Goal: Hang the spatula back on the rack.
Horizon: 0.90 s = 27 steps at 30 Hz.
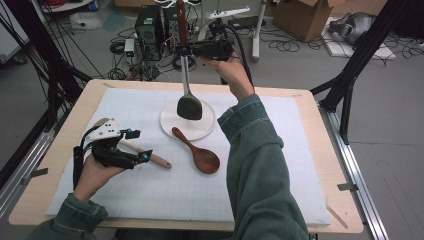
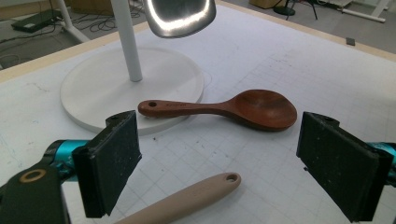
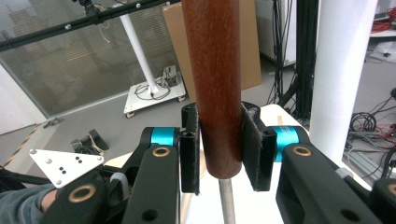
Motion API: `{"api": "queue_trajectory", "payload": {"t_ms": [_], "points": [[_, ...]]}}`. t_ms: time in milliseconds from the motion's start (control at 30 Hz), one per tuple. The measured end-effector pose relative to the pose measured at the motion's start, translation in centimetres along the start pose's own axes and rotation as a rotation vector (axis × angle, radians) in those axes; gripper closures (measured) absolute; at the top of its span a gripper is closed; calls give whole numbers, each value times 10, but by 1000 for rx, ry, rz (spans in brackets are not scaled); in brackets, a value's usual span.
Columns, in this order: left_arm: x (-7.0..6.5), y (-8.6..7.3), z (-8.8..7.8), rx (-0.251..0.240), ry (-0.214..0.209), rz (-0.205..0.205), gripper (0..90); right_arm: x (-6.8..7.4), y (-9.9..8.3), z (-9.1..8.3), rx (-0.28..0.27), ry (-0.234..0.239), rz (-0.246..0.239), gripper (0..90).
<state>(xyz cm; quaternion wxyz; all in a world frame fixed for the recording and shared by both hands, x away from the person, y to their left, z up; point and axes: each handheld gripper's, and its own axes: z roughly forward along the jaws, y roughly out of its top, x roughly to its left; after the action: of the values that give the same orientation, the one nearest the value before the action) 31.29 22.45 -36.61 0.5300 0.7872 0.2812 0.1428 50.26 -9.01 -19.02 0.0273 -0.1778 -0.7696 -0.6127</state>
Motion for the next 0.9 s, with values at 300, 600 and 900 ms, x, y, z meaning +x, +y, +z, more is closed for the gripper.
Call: {"api": "queue_trajectory", "payload": {"t_ms": [300, 600, 900], "points": [[0, 0, 0, 0, -2, -1, 139, -2, -2, -2, -23, -19, 17, 693], [0, 0, 0, 1, -2, -1, 142, -4, -3, -3, -41, -10, 39, 691], [0, 1, 0, 2, -3, 3, 143, 0, -2, 7, -38, 37, 41, 724]]}}
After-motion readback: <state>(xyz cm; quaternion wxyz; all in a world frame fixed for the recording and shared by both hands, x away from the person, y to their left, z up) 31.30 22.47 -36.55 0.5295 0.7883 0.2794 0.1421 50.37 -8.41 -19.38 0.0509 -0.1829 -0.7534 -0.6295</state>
